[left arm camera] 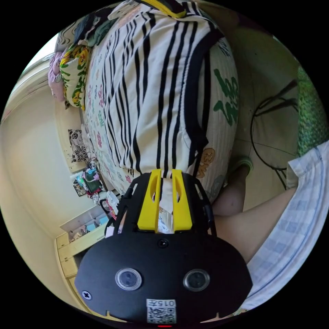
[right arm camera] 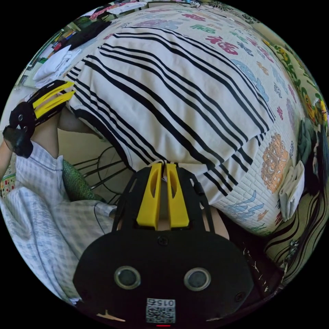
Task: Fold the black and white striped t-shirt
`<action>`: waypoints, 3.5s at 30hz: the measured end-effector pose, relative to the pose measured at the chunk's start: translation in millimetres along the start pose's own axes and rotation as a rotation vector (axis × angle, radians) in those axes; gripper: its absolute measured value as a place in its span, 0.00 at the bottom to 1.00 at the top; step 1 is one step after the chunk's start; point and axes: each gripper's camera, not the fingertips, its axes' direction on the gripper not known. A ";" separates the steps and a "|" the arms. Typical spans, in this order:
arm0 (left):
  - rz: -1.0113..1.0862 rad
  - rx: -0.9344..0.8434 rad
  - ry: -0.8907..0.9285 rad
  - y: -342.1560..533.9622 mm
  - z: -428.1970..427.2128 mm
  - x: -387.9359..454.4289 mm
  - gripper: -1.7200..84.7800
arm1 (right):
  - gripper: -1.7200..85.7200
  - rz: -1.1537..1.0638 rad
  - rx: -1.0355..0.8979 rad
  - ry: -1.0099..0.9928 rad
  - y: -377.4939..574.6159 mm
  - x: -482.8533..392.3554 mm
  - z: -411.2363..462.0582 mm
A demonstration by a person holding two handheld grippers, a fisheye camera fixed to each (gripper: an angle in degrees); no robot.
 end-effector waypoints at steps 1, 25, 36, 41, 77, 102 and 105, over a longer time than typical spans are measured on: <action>0.009 0.013 -0.012 3.9 1.4 7.6 0.05 | 0.04 0.011 -0.018 -0.003 -0.1 3.4 5.6; -1.393 0.432 1.016 300.1 379.0 -175.9 0.11 | 0.12 0.461 0.437 -0.359 45.7 198.9 -4.2; -1.403 0.409 1.198 308.3 545.8 -160.3 0.02 | 0.05 0.583 0.359 -0.466 24.6 262.3 28.8; -1.396 0.382 1.183 341.2 570.8 -150.2 0.04 | 0.01 0.598 0.371 -0.451 30.6 269.5 17.8; -1.380 0.263 1.450 414.4 478.3 143.3 0.03 | 0.01 0.112 -0.024 -0.414 58.6 61.5 -152.4; -2.170 0.330 1.313 568.3 400.2 247.5 0.03 | 0.15 -0.292 0.136 -0.194 -315.4 -147.8 -507.5; -2.162 0.361 1.320 573.9 392.9 244.9 0.01 | 0.15 -0.275 0.035 -0.152 -366.5 -175.1 -507.5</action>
